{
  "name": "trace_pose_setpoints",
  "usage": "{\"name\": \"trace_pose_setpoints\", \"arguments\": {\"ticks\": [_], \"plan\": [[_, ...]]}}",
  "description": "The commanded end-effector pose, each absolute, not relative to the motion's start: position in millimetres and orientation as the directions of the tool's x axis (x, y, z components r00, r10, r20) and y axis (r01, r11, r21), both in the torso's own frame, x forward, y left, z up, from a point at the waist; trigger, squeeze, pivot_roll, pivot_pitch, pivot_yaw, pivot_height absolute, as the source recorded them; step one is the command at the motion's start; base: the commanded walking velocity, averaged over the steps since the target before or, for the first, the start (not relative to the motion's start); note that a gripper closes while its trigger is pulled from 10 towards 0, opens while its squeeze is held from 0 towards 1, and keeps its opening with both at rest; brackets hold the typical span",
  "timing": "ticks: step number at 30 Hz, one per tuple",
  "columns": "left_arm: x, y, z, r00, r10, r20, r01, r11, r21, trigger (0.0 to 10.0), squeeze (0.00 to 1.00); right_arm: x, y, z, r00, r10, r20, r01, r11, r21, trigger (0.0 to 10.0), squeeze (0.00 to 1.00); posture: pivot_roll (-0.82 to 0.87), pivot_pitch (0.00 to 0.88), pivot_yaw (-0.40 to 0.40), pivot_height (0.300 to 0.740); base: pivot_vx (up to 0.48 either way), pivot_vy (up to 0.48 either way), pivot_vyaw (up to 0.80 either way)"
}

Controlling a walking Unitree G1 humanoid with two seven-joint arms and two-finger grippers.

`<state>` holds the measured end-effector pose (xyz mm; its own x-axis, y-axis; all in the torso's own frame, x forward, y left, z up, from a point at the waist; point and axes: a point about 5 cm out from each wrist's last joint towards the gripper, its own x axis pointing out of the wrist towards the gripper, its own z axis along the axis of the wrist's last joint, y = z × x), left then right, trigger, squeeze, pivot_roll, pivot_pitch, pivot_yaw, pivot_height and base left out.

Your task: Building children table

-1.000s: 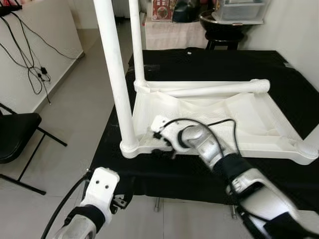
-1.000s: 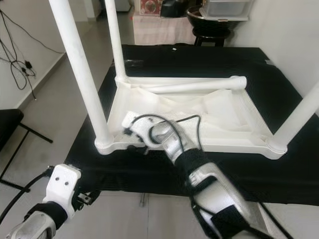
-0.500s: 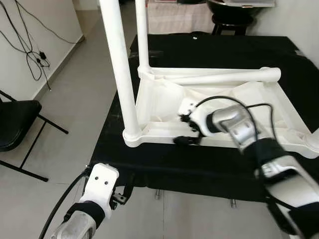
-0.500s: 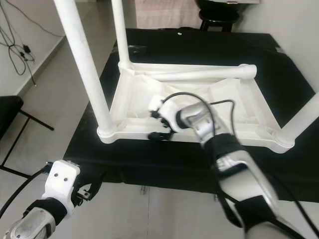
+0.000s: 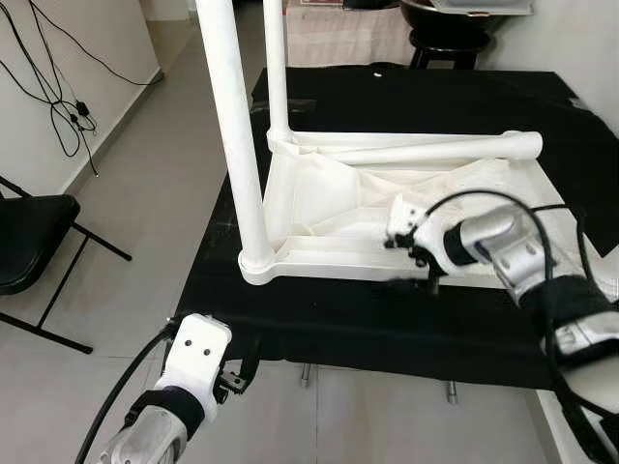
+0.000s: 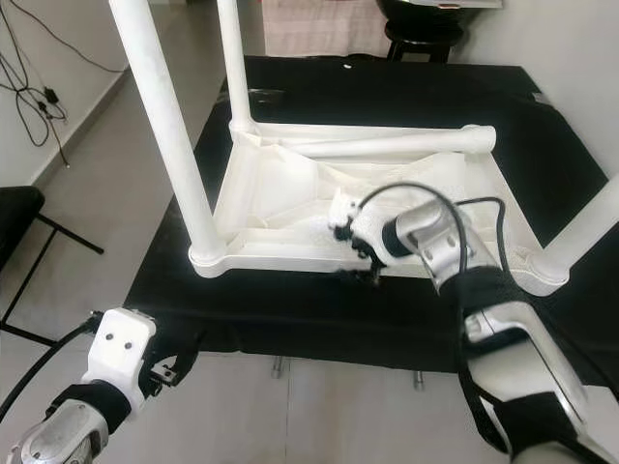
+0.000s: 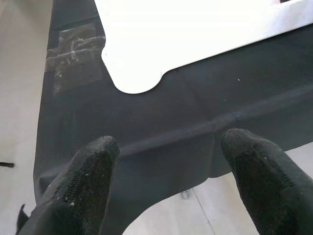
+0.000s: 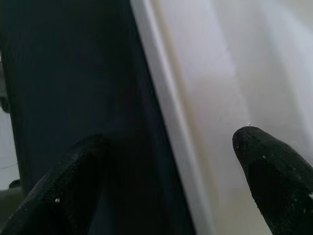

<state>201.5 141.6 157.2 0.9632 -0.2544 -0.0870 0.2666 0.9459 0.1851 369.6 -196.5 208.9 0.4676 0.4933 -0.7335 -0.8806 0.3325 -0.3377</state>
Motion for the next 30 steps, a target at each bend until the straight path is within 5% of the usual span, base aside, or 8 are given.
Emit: {"name": "trace_pose_setpoints", "arguments": {"ticks": [1, 15, 16, 18, 21, 22, 23, 30], "plan": [[200.6, 143.2, 152.8, 0.962, -0.248, -0.114, 0.266, 0.945, 0.192, 10.0, 0.0, 368.8, -201.1, 203.1, 0.466, 0.454, -0.76, -0.879, 0.339, -0.336, 10.0, 0.0, 0.02, 0.187, -0.006, 0.74, 0.0, 0.0, 0.0], [200.7, 143.3, 151.7, 0.962, -0.249, -0.115, 0.267, 0.944, 0.195, 10.0, 0.0, 371.6, -245.3, 216.6, 0.582, 0.321, -0.747, -0.781, 0.477, -0.403, 10.0, 0.0, 0.01, 0.175, -0.001, 0.74, 0.0, 0.0, 0.0], [200.7, 143.2, 151.5, 0.961, -0.25, -0.115, 0.269, 0.943, 0.194, 10.0, 0.0, 370.2, -249.7, 216.6, 0.58, 0.31, -0.754, -0.781, 0.477, -0.404, 9.1, 0.0, 0.01, 0.173, -0.001, 0.74, 0.0, 0.0, 0.0], [200.8, 143.1, 151.4, 0.961, -0.251, -0.115, 0.27, 0.943, 0.194, 10.0, 0.0, 369.4, -252.2, 216.2, 0.578, 0.302, -0.758, -0.781, 0.476, -0.405, 9.1, 0.0, 0.01, 0.173, -0.001, 0.74, 0.0, 0.0, 0.0], [200.9, 142.9, 151.0, 0.961, -0.253, -0.116, 0.272, 0.943, 0.194, 10.0, 0.0, 368.5, -255.8, 214.7, 0.57, 0.288, -0.769, -0.782, 0.478, -0.401, 7.0, 0.0, 0.01, 0.167, 0.001, 0.74, 0.0, 0.0, 0.0], [200.9, 142.8, 150.7, 0.96, -0.254, -0.116, 0.273, 0.942, 0.194, 10.0, 0.0, 368.8, -255.6, 213.1, 0.568, 0.284, -0.773, -0.782, 0.478, -0.399, 1.9, 0.0, 0.01, 0.164, 0.002, 0.74, 0.0, 0.0, 0.0], [201.0, 142.7, 150.6, 0.96, -0.255, -0.117, 0.274, 0.942, 0.194, 10.0, 0.0, 369.1, -254.7, 211.3, 0.565, 0.281, -0.776, -0.784, 0.476, -0.398, 0.3, 0.0, 0.01, 0.164, 0.002, 0.74, 0.0, 0.0, 0.0], [200.8, 142.3, 150.4, 0.959, -0.256, -0.117, 0.275, 0.941, 0.196, 10.0, 0.0, 370.1, -242.0, 197.6, 0.541, 0.284, -0.791, -0.804, 0.451, -0.388, 0.0, 0.0, 0.01, 0.16, -0.001, 0.74, 0.0, 0.0, 0.0]]}}
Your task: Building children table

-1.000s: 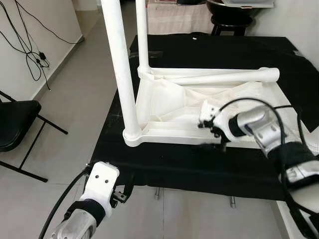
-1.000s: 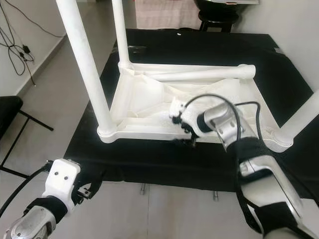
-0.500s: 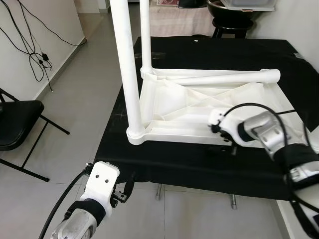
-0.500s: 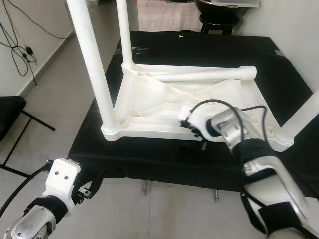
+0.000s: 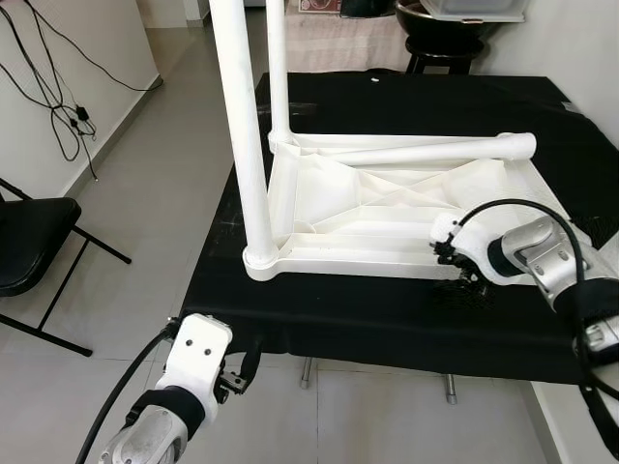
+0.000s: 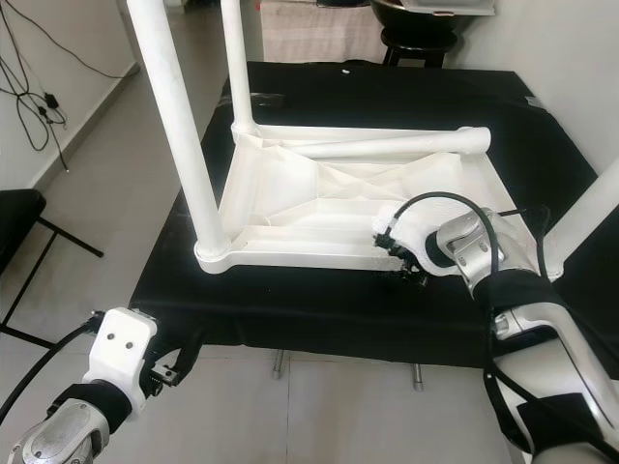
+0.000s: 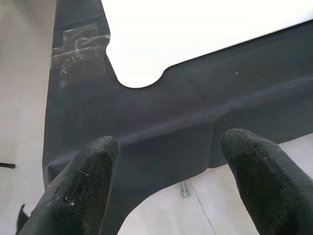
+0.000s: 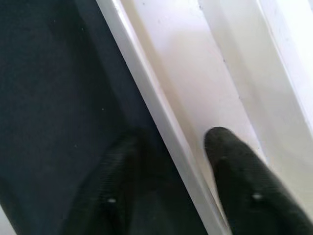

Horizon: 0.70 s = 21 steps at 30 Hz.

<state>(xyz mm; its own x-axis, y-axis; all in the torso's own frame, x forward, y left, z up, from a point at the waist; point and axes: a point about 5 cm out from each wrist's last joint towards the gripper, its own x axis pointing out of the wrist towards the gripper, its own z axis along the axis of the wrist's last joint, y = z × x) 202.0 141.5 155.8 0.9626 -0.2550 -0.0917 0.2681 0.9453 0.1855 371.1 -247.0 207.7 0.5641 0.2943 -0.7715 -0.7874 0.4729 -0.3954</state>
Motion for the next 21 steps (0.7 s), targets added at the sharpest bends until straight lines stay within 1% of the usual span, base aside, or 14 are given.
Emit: {"name": "trace_pose_setpoints", "arguments": {"ticks": [1, 11, 12, 13, 14, 16, 17, 19, 21], "plan": [[201.0, 142.3, 150.6, 0.96, -0.256, -0.116, 0.275, 0.941, 0.196, 10.0, 0.0, 370.8, -238.8, 195.4, 0.541, 0.281, -0.793, -0.804, 0.449, -0.39, 0.0, 0.0, 0.01, 0.162, -0.001, 0.74, 0.0, 0.0, 0.0], [201.6, 142.7, 151.4, 0.961, -0.252, -0.112, 0.27, 0.943, 0.195, 10.0, 0.0, 371.6, -219.0, 185.0, 0.528, 0.308, -0.791, -0.812, 0.454, -0.366, 0.0, 0.0, 0.0, 0.167, -0.005, 0.74, 0.0, 0.0, 0.0], [201.7, 142.8, 151.6, 0.962, -0.25, -0.111, 0.268, 0.943, 0.195, 10.0, 0.0, 372.9, -209.7, 183.8, 0.534, 0.33, -0.778, -0.804, 0.483, -0.347, 0.0, 0.0, 0.0, 0.169, -0.005, 0.74, 0.0, 0.0, 0.0], [201.7, 142.8, 151.6, 0.962, -0.25, -0.111, 0.268, 0.943, 0.195, 10.0, 0.0, 372.9, -209.7, 183.8, 0.534, 0.33, -0.778, -0.804, 0.483, -0.347, 0.0, 0.0, 0.0, 0.169, -0.005, 0.74, 0.0, 0.0, 0.0], [201.8, 142.9, 151.7, 0.962, -0.249, -0.11, 0.266, 0.944, 0.195, 10.0, 0.0, 374.4, -200.5, 183.8, 0.546, 0.348, -0.762, -0.789, 0.518, -0.329, 0.0, 0.0, 0.0, 0.169, -0.006, 0.74, 0.0, 0.0, 0.0], [201.8, 142.9, 151.7, 0.962, -0.249, -0.11, 0.266, 0.944, 0.195, 10.0, 0.0, 374.4, -200.5, 183.8, 0.546, 0.348, -0.762, -0.789, 0.518, -0.329, 0.0, 0.0, 0.0, 0.169, -0.006, 0.74, 0.0, 0.0, 0.0], [201.9, 143.1, 151.8, 0.963, -0.247, -0.109, 0.264, 0.944, 0.196, 10.0, 0.0, 376.5, -189.3, 184.9, 0.564, 0.372, -0.738, -0.757, 0.589, -0.282, 0.0, 0.0, 0.0, 0.17, -0.007, 0.74, 0.0, 0.0, 0.0], [201.9, 143.1, 151.8, 0.963, -0.247, -0.109, 0.264, 0.944, 0.196, 10.0, 0.0, 376.5, -189.3, 184.9, 0.564, 0.372, -0.738, -0.757, 0.589, -0.282, 0.0, 0.0, 0.0, 0.17, -0.007, 0.74, 0.0, 0.0, 0.0], [202.2, 143.2, 151.9, 0.963, -0.245, -0.108, 0.263, 0.945, 0.196, 10.0, 0.0, 379.7, -170.0, 186.9, 0.593, 0.4, -0.698, -0.688, 0.702, -0.182, 0.0, 0.0, 0.0, 0.172, -0.009, 0.74, 0.0, 0.0, 0.0]]}}
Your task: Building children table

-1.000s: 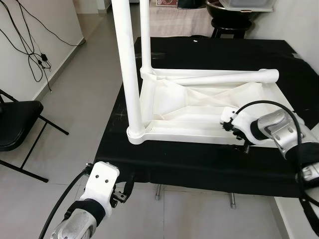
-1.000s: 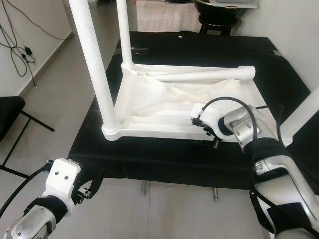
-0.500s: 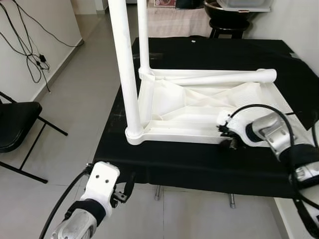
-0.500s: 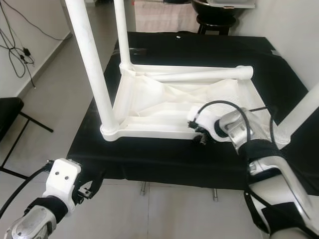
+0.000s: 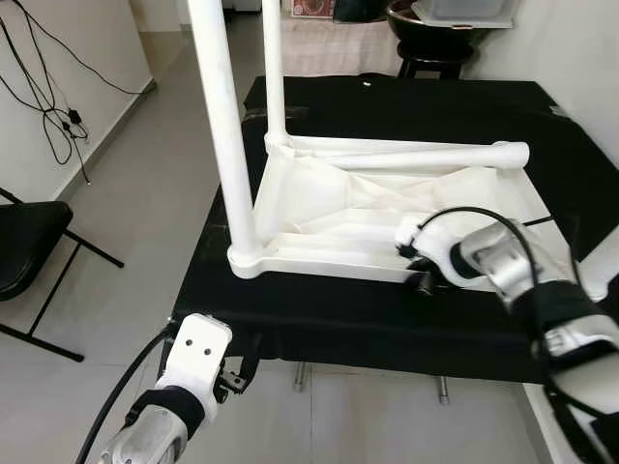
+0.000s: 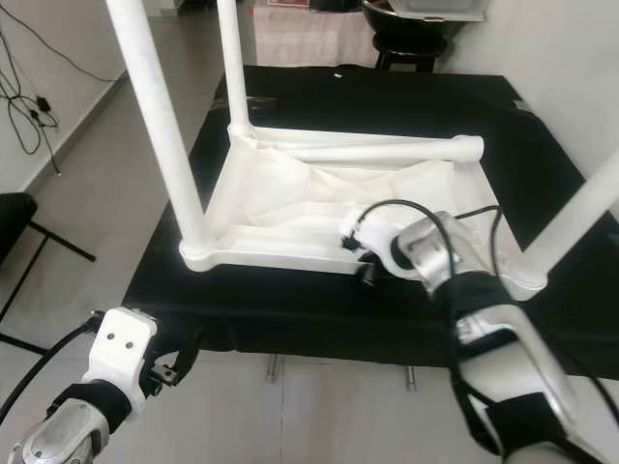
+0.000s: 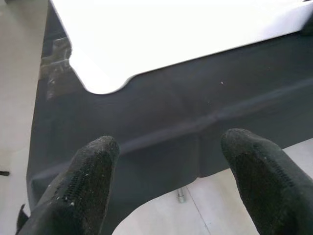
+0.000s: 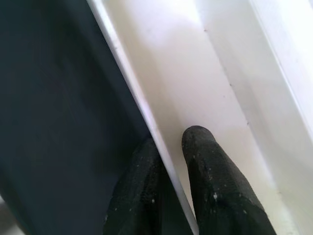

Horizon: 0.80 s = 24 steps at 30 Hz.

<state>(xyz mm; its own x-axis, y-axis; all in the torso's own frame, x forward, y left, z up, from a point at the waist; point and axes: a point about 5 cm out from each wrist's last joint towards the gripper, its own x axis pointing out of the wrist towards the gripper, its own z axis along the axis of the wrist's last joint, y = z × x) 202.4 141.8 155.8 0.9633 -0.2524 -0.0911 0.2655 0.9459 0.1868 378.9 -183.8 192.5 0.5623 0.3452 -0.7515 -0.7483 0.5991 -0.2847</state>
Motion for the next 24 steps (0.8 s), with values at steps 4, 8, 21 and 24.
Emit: {"name": "trace_pose_setpoints", "arguments": {"ticks": [4, 8, 21, 24], "plan": [[202.3, 143.4, 152.1, 0.964, -0.244, -0.106, 0.261, 0.945, 0.195, 10.0, 0.0, 381.7, -148.1, 188.1, 0.623, 0.422, -0.659, -0.618, 0.782, -0.083, 0.0, 0.0, 0.0, 0.173, -0.01, 0.74, 0.0, 0.0, 0.0], [202.3, 143.4, 152.4, 0.965, -0.241, -0.104, 0.258, 0.946, 0.196, 10.0, 0.0, 382.0, -126.1, 187.7, 0.647, 0.433, -0.627, -0.563, 0.826, -0.01, 0.0, 0.0, 0.0, 0.173, -0.014, 0.74, 0.0, 0.0, 0.0], [201.2, 141.7, 154.5, 0.968, -0.233, -0.092, 0.247, 0.95, 0.192, 10.0, 0.0, 401.6, -83.1, 199.1, 0.943, 0.098, -0.318, -0.128, 0.989, -0.076, 9.4, 0.0, 0.02, 0.174, -0.027, 0.74, 0.0, 0.0, 0.0], [201.1, 141.5, 154.5, 0.968, -0.232, -0.091, 0.245, 0.95, 0.192, 10.0, 0.0, 402.9, -82.7, 203.1, 0.953, 0.057, -0.296, -0.085, 0.993, -0.08, 10.0, 0.0, 0.02, 0.173, -0.028, 0.74, 0.0, 0.0, 0.0]]}}
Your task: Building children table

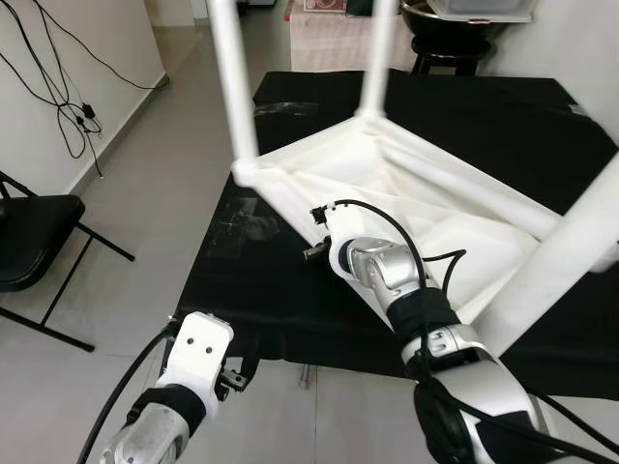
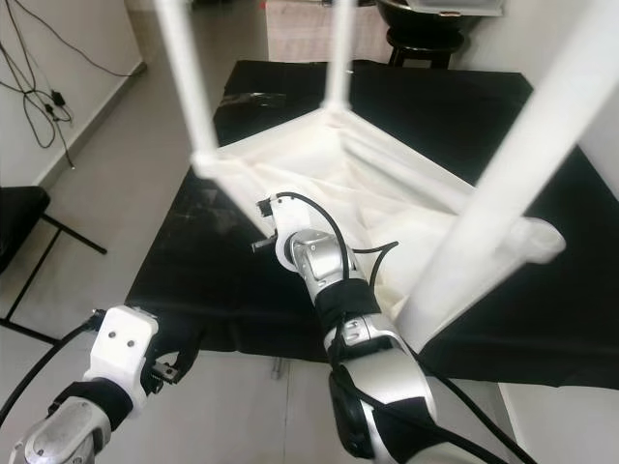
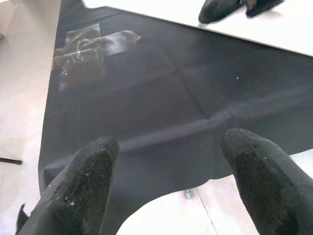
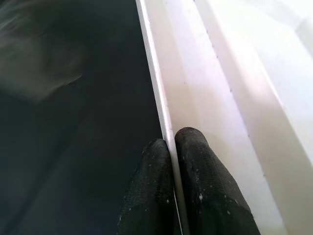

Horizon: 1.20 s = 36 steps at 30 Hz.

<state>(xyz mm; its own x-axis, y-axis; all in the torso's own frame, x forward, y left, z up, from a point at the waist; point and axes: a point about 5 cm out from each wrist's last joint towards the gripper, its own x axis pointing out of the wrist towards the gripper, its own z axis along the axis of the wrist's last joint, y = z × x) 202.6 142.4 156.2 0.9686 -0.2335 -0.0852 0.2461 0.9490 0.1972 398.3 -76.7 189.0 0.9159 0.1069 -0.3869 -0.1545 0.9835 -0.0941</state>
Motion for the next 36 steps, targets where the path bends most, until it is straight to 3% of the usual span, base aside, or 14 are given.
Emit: {"name": "trace_pose_setpoints", "arguments": {"ticks": [1, 2, 3, 5, 6, 14, 16, 20, 21, 23, 24, 30, 32, 36], "plan": [[201.0, 141.3, 154.6, 0.969, -0.231, -0.09, 0.245, 0.95, 0.192, 10.0, 0.0, 404.0, -82.8, 206.7, 0.961, 0.021, -0.276, -0.044, 0.996, -0.077, 10.0, 0.0, 0.02, 0.174, -0.029, 0.74, 0.0, 0.0, 0.0], [200.7, 141.1, 154.5, 0.969, -0.23, -0.09, 0.244, 0.951, 0.191, 10.0, 0.0, 404.8, -80.6, 211.7, 0.967, -0.003, -0.255, -0.008, 0.999, -0.043, 10.0, 0.0, 0.02, 0.173, -0.03, 0.74, 0.0, 0.0, 0.0], [200.4, 140.8, 154.5, 0.969, -0.23, -0.09, 0.243, 0.951, 0.19, 10.0, 0.0, 405.7, -74.3, 218.9, 0.974, 0.02, -0.227, -0.016, 1.0, 0.017, 10.0, 0.31, 0.02, 0.174, -0.031, 0.74, 0.0, 0.0, 0.0], [200.2, 140.6, 154.5, 0.969, -0.23, -0.09, 0.243, 0.951, 0.19, 10.0, 0.0, 406.1, -69.8, 223.8, 0.978, 0.039, -0.207, -0.027, 0.998, 0.059, 10.0, 0.31, 0.02, 0.174, -0.031, 0.74, 0.0, 0.0, 0.0], [200.0, 140.5, 154.5, 0.969, -0.23, -0.089, 0.243, 0.951, 0.19, 10.0, 0.0, 405.9, -63.0, 230.0, 0.982, 0.071, -0.177, -0.051, 0.992, 0.115, 10.0, 1.0, 0.02, 0.173, -0.03, 0.74, 0.0, 0.0, 0.0], [200.1, 140.1, 154.4, 0.969, -0.23, -0.089, 0.243, 0.952, 0.188, 10.0, 0.0, 401.7, -41.9, 246.6, 0.977, 0.204, -0.069, -0.185, 0.959, 0.213, 10.0, 1.0, 0.02, 0.173, -0.033, 0.74, 0.0, 0.0, 0.0], [200.9, 140.1, 153.7, 0.969, -0.229, -0.088, 0.242, 0.952, 0.185, 10.0, 0.0, 381.3, -30.1, 259.9, 0.873, 0.473, 0.116, -0.487, 0.847, 0.213, 10.0, 1.0, 0.0, 0.166, -0.034, 0.74, 0.0, 0.0, 0.0], [201.5, 140.1, 153.1, 0.969, -0.23, -0.087, 0.242, 0.953, 0.183, 10.0, 0.0, 351.2, -28.7, 262.7, 0.676, 0.696, 0.241, -0.734, 0.665, 0.138, 10.0, 1.0, 0.0, 0.165, -0.035, 0.74, 0.0, 0.0, 0.0], [201.8, 140.2, 152.8, 0.969, -0.231, -0.086, 0.244, 0.952, 0.183, 10.0, 0.0, 337.1, -33.2, 257.3, 0.584, 0.775, 0.243, -0.81, 0.578, 0.1, 10.0, 0.58, 0.0, 0.163, -0.035, 0.74, 0.0, 0.0, 0.0], [201.8, 140.2, 152.8, 0.969, -0.231, -0.086, 0.244, 0.952, 0.183, 10.0, 0.0, 337.1, -33.2, 257.3, 0.584, 0.775, 0.243, -0.81, 0.578, 0.1, 10.0, 0.58, 0.0, 0.163, -0.035, 0.74, 0.0, 0.0, 0.0], [202.0, 140.6, 152.4, 0.969, -0.232, -0.086, 0.244, 0.952, 0.183, 10.0, 0.0, 322.0, -41.8, 248.8, 0.491, 0.841, 0.228, -0.869, 0.491, 0.062, 10.0, 0.0, -0.01, 0.158, -0.034, 0.74, 0.0, 0.0, 0.0], [202.4, 141.6, 152.2, 0.969, -0.23, -0.084, 0.242, 0.953, 0.183, 10.0, 0.0, 305.7, -53.8, 237.2, 0.41, 0.89, 0.198, -0.911, 0.409, 0.05, 10.0, 0.0, -0.02, 0.154, -0.031, 0.74, 0.0, 0.0, 0.0], [204.9, 147.2, 153.0, 0.976, -0.205, -0.074, 0.216, 0.958, 0.19, 10.0, 0.0, 271.2, -90.2, 208.0, 0.296, 0.949, 0.112, -0.955, 0.29, 0.063, 10.0, 0.0, -0.02, 0.144, -0.024, 0.74, 0.0, 0.0, 0.0], [206.1, 150.3, 153.7, 0.979, -0.192, -0.068, 0.201, 0.96, 0.194, 10.0, 0.0, 257.1, -107.6, 196.4, 0.263, 0.963, 0.057, -0.963, 0.258, 0.08, 10.0, 0.0, -0.02, 0.145, -0.022, 0.74, 0.0, 0.0, 0.0]]}}
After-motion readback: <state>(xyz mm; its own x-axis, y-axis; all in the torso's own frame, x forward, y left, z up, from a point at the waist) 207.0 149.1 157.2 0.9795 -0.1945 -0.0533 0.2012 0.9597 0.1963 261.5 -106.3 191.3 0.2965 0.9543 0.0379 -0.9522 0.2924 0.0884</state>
